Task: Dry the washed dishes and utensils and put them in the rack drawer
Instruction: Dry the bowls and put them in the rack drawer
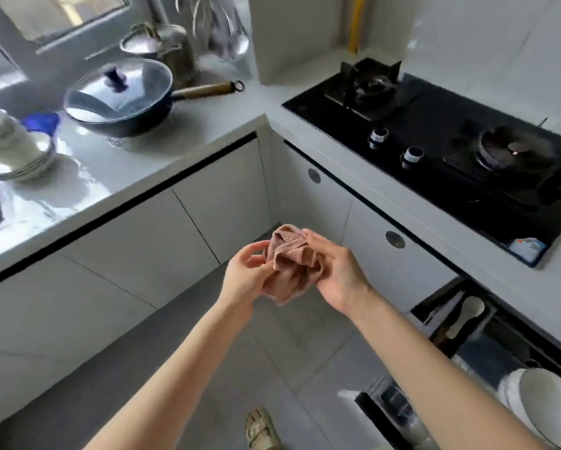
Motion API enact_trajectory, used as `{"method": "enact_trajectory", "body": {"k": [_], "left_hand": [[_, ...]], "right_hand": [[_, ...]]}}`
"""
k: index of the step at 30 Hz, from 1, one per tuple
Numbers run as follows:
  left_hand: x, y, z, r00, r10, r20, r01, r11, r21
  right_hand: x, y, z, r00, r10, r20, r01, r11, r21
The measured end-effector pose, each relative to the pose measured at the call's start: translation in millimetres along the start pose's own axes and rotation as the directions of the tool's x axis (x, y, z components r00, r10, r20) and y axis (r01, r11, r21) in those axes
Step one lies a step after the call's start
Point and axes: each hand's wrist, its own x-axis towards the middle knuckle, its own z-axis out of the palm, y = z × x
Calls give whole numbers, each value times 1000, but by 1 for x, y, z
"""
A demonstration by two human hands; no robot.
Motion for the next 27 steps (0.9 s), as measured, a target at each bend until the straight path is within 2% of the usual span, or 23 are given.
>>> {"method": "enact_trajectory", "body": {"k": [2,5,8,10,14,18,19,20,21,23,25,27], "left_hand": [[11,21,-49,998,53,-37,-51,998,40],[24,52,-117,992,120,-29,-115,984,138],[32,82,-181,994,113,0,-111,974,197],[38,99,-224,996,91,-21,-86,982,168],[67,115,-312,961,68,-269,-47,995,83],[115,120,-390,870,35,-491,-9,998,55],[132,119,-408,835,76,-545,-11,993,121],[150,118,-428,786,167,-595,15,957,289],[171,117,-448,735,298,-610,69,861,504],[211,119,-485,652,554,-518,151,575,805],[251,126,-525,625,658,-420,212,375,903],[286,140,-558,682,615,-395,296,262,919]], "right_hand": [[26,8,49,997,-1,77,5,999,-54],[65,24,124,997,-52,58,60,989,-135],[99,31,190,988,-142,59,153,951,-267],[125,32,228,979,-176,107,203,909,-363],[180,24,299,953,-194,231,277,868,-413],[248,15,362,917,-185,354,337,834,-437],[268,13,376,907,-178,381,348,825,-445],[287,11,390,898,-163,409,355,817,-454],[308,10,404,889,-142,435,357,811,-464],[350,8,429,875,-107,473,357,803,-478],[391,6,451,874,-73,480,338,801,-494],[429,4,470,873,-34,487,319,796,-515]]}}
